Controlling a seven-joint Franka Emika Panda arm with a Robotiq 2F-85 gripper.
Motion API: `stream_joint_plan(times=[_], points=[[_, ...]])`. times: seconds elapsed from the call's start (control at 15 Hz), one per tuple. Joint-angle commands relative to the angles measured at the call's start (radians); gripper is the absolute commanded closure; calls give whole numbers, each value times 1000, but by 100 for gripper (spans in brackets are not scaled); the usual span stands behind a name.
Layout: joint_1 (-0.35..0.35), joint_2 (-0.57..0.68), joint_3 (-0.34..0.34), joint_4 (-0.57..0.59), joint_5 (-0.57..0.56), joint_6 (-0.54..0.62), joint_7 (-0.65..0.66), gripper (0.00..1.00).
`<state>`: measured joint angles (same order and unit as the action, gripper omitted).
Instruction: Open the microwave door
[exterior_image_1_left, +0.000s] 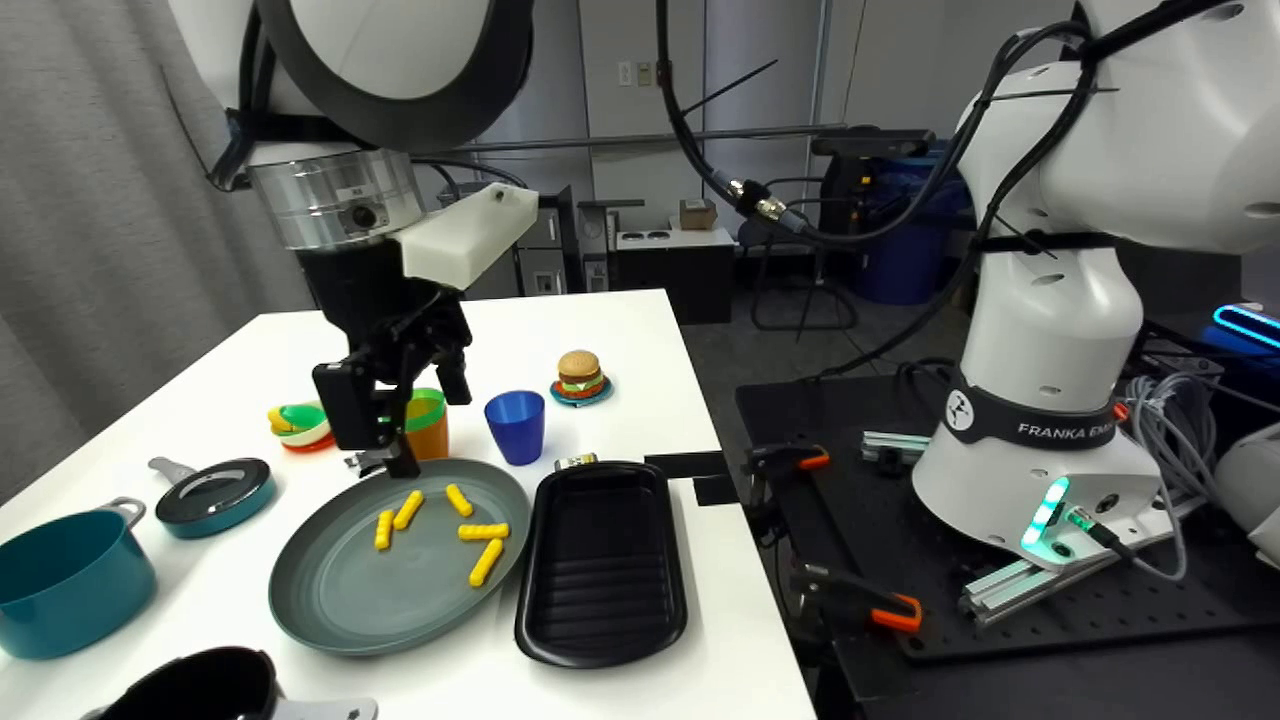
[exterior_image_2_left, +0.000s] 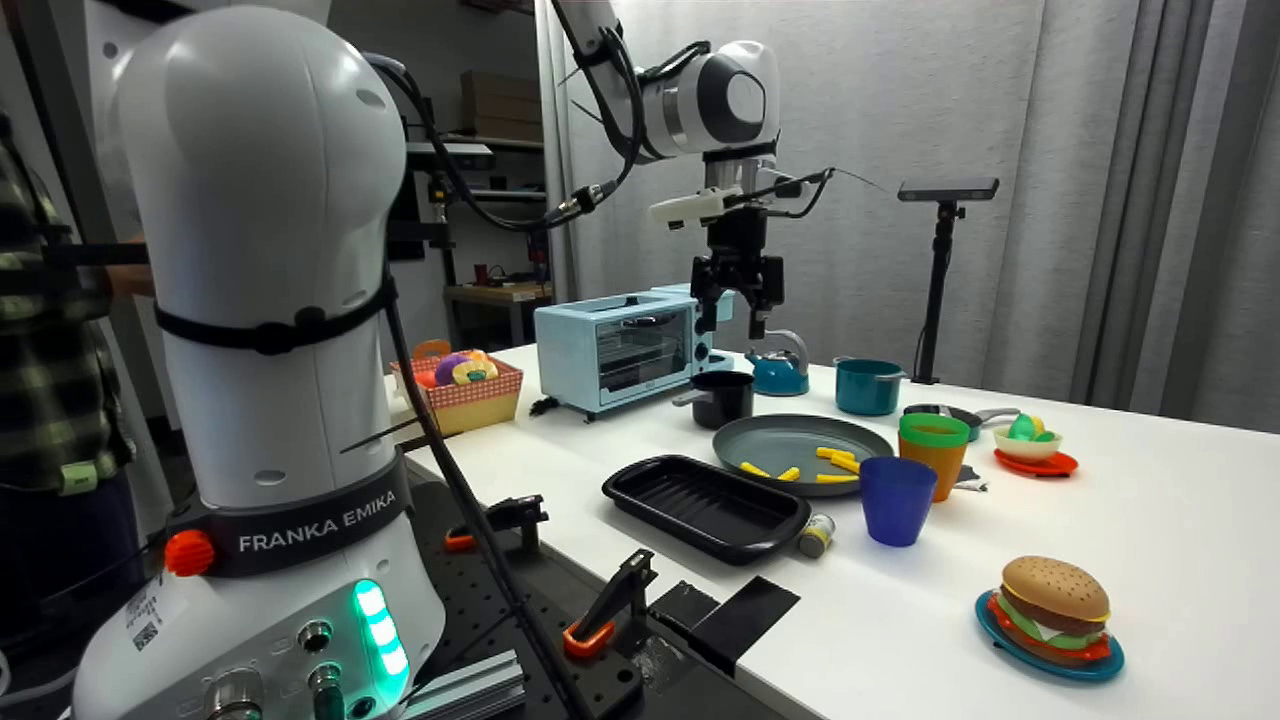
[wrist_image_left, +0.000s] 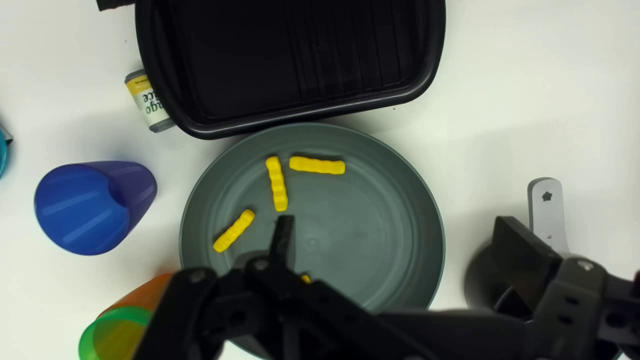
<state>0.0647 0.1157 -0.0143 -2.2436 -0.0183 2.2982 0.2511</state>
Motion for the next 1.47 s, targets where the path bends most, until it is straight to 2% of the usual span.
stream_joint_plan(times=[0.0, 0.47, 0.53, 0.87, 1.4], points=[[-9, 0, 9, 2, -1, -3, 1, 0], [-9, 2, 10, 2, -1, -2, 3, 0], [-8, 47, 12, 67, 3, -27, -2, 0], [-17, 80, 5, 109, 1, -9, -35, 0], [26, 159, 46, 236, -15, -34, -15, 0]])
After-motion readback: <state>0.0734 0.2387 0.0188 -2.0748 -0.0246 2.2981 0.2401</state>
